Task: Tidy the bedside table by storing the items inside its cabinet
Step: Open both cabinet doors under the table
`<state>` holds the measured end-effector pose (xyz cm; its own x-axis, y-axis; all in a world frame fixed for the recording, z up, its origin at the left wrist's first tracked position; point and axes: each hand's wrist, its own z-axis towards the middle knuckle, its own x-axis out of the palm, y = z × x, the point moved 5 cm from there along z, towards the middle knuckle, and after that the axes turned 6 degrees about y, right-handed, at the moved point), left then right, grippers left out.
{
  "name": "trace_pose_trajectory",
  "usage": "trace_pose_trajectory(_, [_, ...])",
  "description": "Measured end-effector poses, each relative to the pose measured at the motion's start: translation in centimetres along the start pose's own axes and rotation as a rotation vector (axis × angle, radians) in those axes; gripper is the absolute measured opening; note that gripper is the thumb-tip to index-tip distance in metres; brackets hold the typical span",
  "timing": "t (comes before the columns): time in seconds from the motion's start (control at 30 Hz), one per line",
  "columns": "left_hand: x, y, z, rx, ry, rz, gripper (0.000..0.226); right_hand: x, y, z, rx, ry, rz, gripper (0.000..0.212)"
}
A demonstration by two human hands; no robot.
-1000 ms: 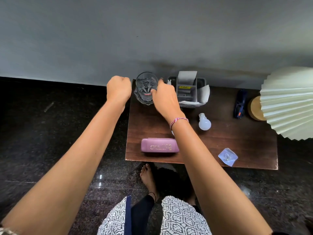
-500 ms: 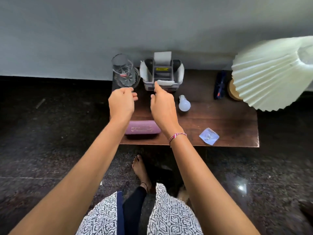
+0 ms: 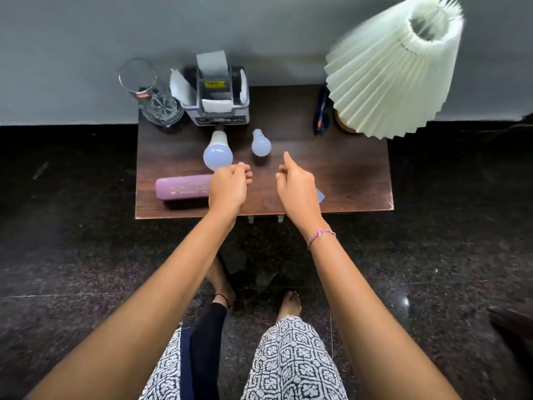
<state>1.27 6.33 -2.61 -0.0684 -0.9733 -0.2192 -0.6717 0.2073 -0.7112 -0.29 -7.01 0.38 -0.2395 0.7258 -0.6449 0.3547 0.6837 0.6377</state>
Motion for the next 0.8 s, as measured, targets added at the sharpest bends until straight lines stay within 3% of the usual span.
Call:
trace_pose_trajectory(0.3, [3.6,6.5,-2.6,-0.11,-0.034,-0.076,0.027,0.8,-7.5,-3.8,0.033,0.044,0.174,0.034])
trace_pose_trajectory(0.47, [3.5,10.6,-3.0,-0.094,-0.078,0.194,0.033,3.9,-10.4,-4.7,0.048,0.077,0.216,0.025])
trace_pose_trajectory(0.6, [3.5,13.5,-1.8,-0.148,-0.021,0.271,0.029,7.3,-13.1,-4.5,0.174,0.097,0.257,0.026])
trace_pose_trajectory(0.8, [3.8,15.6,1.1,-0.192,0.033,0.004,0.032,11.9,-15.3,-2.7,0.249,0.267,0.346,0.024])
